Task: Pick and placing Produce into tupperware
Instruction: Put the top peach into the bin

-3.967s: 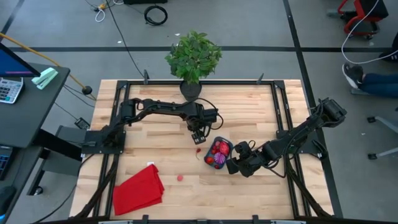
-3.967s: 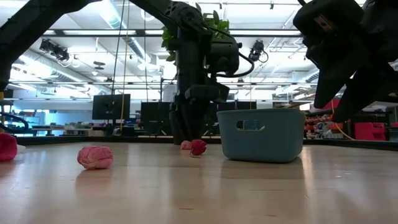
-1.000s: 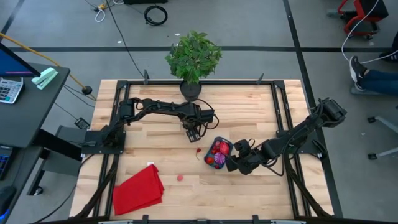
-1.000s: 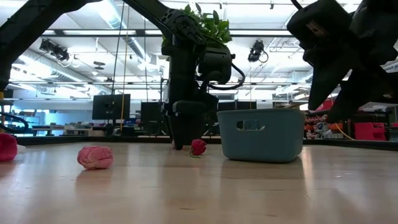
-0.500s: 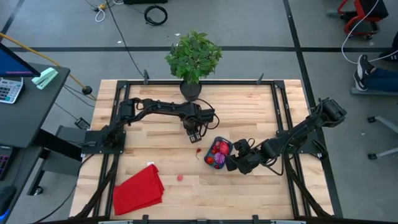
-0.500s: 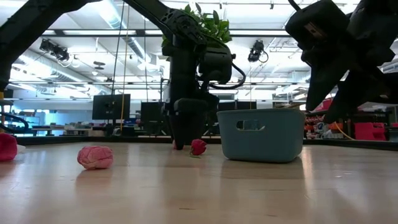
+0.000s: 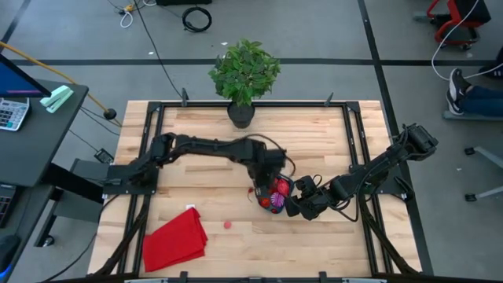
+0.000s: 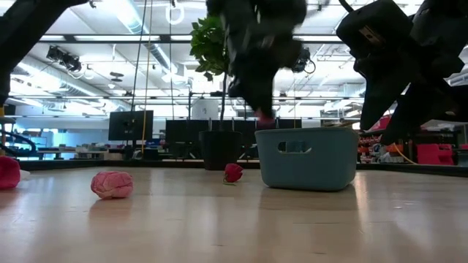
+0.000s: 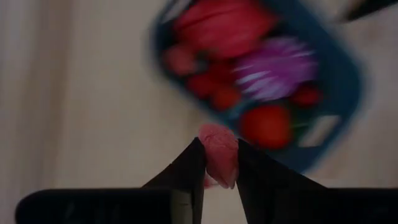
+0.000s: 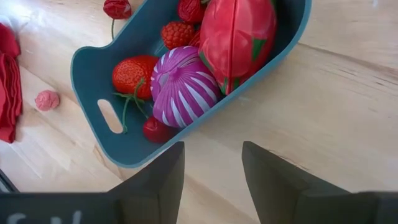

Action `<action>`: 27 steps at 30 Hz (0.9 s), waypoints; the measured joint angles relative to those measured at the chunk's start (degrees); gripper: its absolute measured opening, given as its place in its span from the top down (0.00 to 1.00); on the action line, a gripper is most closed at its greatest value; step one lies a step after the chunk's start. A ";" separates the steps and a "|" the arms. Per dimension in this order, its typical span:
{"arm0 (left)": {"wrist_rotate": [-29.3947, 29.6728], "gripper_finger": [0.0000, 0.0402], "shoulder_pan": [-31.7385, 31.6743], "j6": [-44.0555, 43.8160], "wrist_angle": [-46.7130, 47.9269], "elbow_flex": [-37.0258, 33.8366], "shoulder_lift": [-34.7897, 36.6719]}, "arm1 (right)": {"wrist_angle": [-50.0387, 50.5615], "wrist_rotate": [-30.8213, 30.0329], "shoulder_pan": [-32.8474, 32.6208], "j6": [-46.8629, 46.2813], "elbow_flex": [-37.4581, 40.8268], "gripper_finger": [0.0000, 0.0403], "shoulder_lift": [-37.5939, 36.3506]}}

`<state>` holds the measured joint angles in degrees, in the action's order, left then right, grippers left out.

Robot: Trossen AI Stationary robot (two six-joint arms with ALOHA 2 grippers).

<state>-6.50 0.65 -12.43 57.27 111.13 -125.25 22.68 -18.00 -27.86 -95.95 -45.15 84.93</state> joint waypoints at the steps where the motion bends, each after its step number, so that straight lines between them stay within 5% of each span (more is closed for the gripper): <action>1: 0.00 0.80 0.99 0.00 -0.56 0.89 0.00 | 0.00 0.00 0.00 0.09 0.00 0.58 0.00; 14: 0.85 0.76 9.86 2.80 -9.67 1.86 -1.20 | 0.95 0.26 -0.09 1.47 0.00 0.58 0.00; 27: 4.99 0.56 7.35 3.02 -7.52 1.81 -2.21 | 1.03 1.81 -0.09 1.65 0.00 0.58 0.00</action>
<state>-1.52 8.01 -9.41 49.75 112.95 -127.46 23.71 -16.19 -27.94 -94.30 -45.15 84.93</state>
